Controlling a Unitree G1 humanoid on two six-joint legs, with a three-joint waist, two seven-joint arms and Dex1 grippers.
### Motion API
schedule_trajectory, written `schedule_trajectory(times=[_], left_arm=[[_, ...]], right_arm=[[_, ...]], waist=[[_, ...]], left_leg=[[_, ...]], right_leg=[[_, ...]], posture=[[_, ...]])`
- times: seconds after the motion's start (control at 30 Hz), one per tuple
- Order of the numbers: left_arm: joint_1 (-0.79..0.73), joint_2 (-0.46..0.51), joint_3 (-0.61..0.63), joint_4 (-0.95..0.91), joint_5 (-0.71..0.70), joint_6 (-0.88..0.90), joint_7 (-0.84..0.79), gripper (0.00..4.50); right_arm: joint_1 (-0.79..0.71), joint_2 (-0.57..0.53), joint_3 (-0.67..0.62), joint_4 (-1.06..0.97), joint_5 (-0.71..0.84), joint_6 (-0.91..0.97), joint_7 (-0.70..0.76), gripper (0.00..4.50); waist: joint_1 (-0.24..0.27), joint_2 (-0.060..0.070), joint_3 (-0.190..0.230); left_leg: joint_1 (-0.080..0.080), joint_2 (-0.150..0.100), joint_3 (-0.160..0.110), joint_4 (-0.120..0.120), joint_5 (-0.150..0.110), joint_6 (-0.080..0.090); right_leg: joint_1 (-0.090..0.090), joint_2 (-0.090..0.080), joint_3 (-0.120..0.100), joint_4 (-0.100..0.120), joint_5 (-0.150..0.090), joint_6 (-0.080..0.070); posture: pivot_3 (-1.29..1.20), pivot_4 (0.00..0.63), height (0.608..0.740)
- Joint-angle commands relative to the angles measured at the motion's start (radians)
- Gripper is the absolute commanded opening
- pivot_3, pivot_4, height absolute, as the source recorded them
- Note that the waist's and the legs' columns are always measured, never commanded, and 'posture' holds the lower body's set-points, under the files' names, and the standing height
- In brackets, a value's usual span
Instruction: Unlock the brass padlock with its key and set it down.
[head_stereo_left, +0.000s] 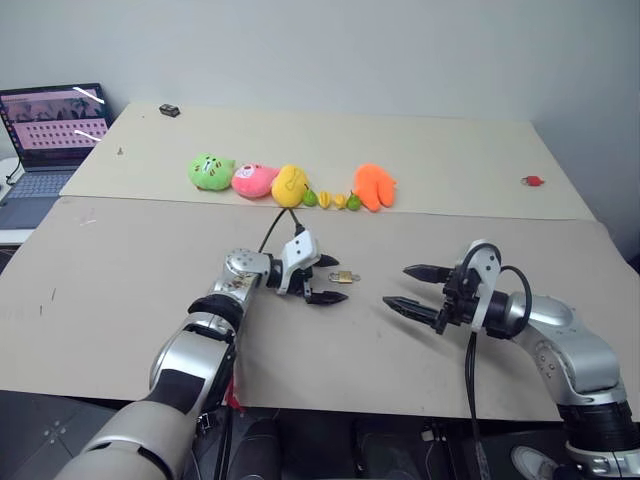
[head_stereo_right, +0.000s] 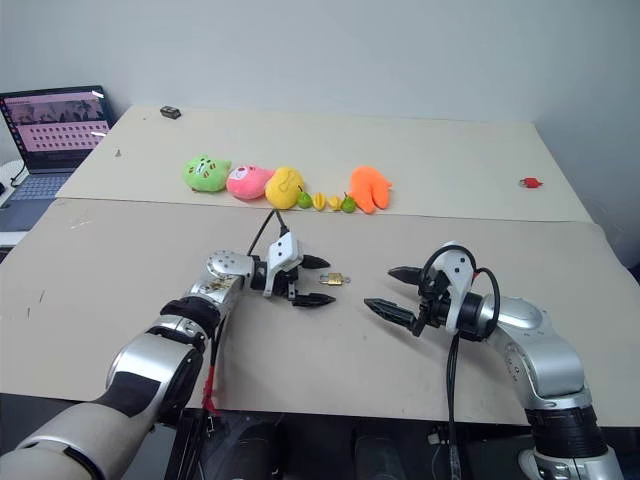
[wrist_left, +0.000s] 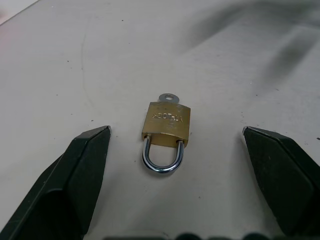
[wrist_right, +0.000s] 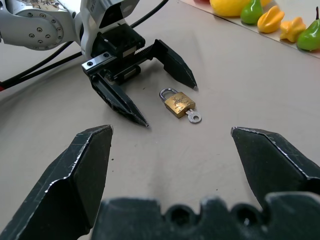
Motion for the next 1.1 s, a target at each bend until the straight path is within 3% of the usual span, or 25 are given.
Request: schedule_trajectory(times=[0.03,0.73,0.9,1.0,1.03,1.1], left_arm=[[-0.029,-0.004,0.016,-0.001,0.001,-0.007,0.002,4.50],[-0.047,-0.020,0.027,0.032,0.032,-0.023,0.071,4.50],[-0.041,-0.041,0.038,0.030,0.026,-0.029,0.051,3.00],[-0.038,-0.044,0.038,0.028,0.033,-0.036,0.050,1.77],[-0.039,-0.043,0.033,0.029,0.042,-0.036,0.064,1.56],[-0.040,-0.042,0.030,0.031,0.049,-0.036,0.070,1.56]], right_arm=[[0.007,-0.039,-0.033,-0.002,-0.005,-0.019,0.023,4.46],[0.011,-0.035,-0.049,-0.007,0.012,-0.019,0.009,4.46],[0.009,-0.036,-0.050,-0.005,0.014,-0.020,0.004,4.50],[0.006,-0.038,-0.050,-0.004,0.015,-0.019,0.004,4.50],[0.005,-0.037,-0.050,-0.003,0.015,-0.020,0.003,4.50],[-0.001,-0.037,-0.049,-0.001,0.015,-0.019,0.003,4.50]], waist=[[0.000,0.000,0.000],[0.000,0.000,0.000],[0.000,0.000,0.000],[0.000,0.000,0.000],[0.000,0.000,0.000],[-0.001,0.000,0.000]], left_leg=[[0.000,0.000,0.000,0.000,0.000,0.000],[0.000,0.000,0.000,0.000,0.000,0.000],[0.000,0.000,0.000,0.000,0.000,0.000],[0.000,0.000,0.000,0.000,0.000,0.000],[0.000,0.000,0.000,0.000,0.000,0.000],[0.000,0.000,0.000,0.000,0.000,0.000]], right_leg=[[0.000,0.000,0.000,0.000,0.000,0.000],[0.000,0.000,0.000,0.000,0.000,0.000],[0.000,0.000,0.000,0.000,0.000,0.000],[0.000,0.000,0.000,0.000,0.000,0.000],[0.000,0.000,0.000,0.000,0.000,0.000],[0.000,0.000,0.000,0.000,0.000,0.000]], posture=[[0.00,0.150,0.722],[0.00,0.150,0.722],[0.00,0.150,0.722],[0.00,0.150,0.722],[0.00,0.150,0.722],[0.00,0.150,0.722]])
